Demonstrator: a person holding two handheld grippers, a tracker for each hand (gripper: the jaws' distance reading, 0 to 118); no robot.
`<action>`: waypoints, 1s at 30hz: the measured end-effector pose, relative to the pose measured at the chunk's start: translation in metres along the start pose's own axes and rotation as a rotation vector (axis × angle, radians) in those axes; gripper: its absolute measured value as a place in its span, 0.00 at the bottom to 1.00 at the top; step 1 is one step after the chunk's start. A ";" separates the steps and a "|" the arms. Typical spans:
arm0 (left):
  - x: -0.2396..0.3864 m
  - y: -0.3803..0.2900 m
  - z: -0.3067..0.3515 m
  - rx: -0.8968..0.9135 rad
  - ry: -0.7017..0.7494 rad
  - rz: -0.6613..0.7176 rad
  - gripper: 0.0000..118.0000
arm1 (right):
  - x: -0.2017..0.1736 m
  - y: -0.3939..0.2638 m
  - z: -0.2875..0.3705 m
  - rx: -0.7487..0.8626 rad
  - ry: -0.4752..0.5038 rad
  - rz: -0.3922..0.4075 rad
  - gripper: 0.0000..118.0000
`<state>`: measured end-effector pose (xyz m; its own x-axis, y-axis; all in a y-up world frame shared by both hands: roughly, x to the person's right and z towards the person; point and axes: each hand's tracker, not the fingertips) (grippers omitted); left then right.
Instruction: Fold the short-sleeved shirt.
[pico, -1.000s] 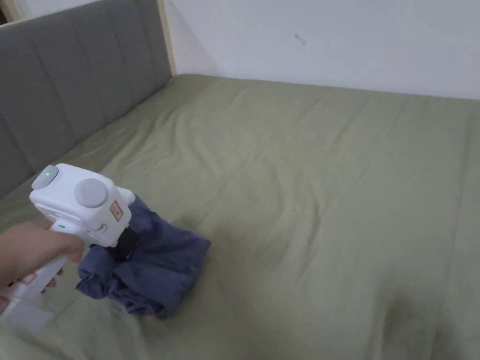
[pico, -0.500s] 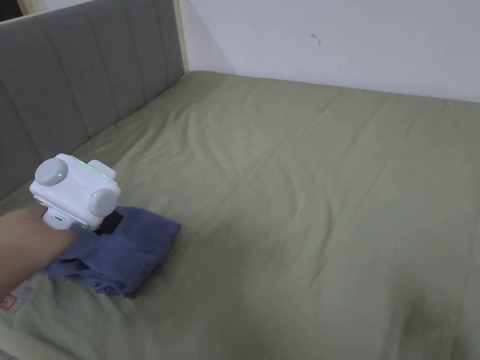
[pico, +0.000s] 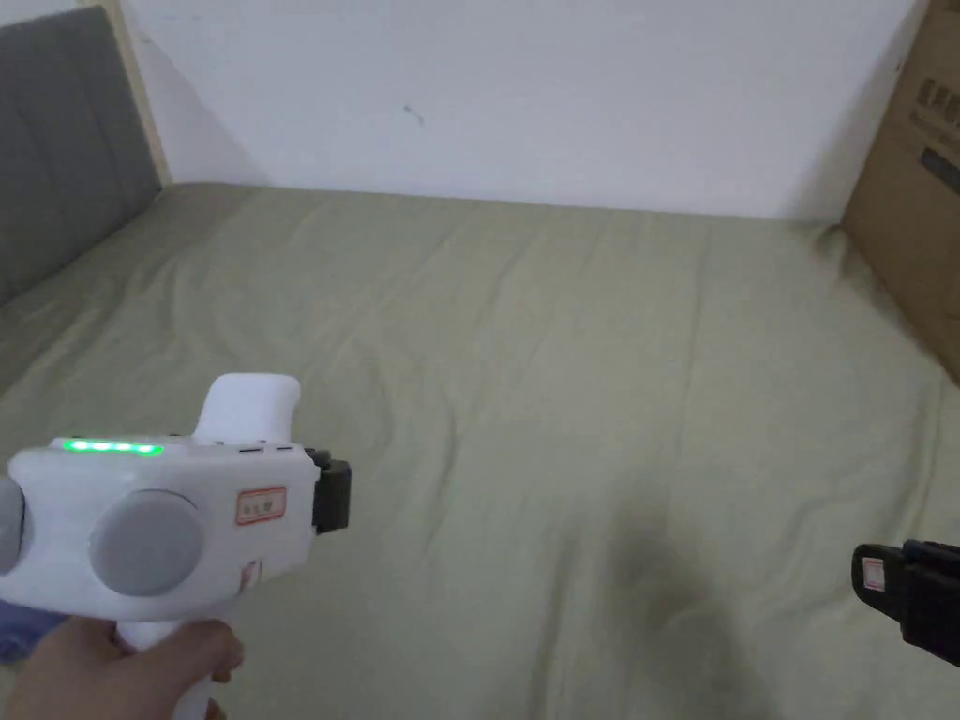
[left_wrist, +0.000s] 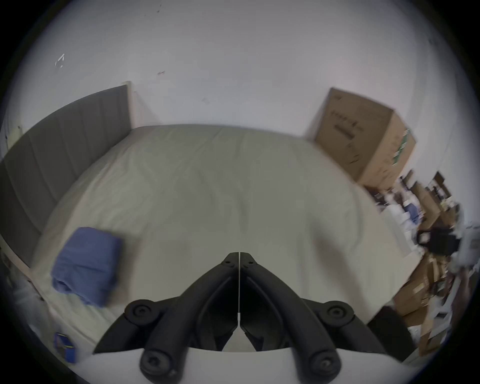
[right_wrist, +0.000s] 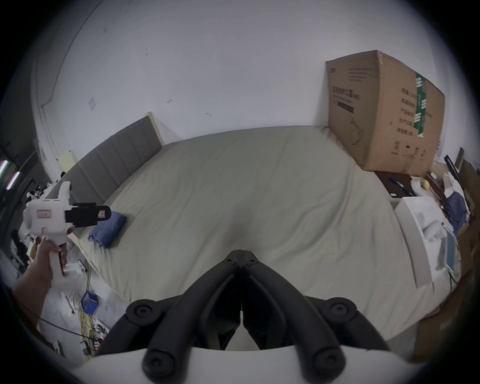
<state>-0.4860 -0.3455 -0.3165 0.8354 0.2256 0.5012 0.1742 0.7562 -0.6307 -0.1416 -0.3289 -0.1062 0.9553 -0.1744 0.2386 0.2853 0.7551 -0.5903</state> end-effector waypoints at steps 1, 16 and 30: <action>0.012 0.000 0.004 0.008 -0.023 0.016 0.00 | 0.001 0.000 0.006 -0.002 -0.028 -0.012 0.00; 0.128 -0.039 0.103 0.625 0.120 -0.198 0.00 | -0.019 -0.020 0.107 0.648 -0.111 0.101 0.00; 0.146 -0.086 0.114 0.694 0.216 -0.174 0.00 | -0.022 -0.060 0.103 0.761 -0.269 0.078 0.00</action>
<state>-0.4387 -0.3080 -0.1217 0.9219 -0.0039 0.3873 0.0035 1.0000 0.0017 -0.1874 -0.3055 0.0037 0.8913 -0.0185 0.4530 -0.0047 0.9987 0.0499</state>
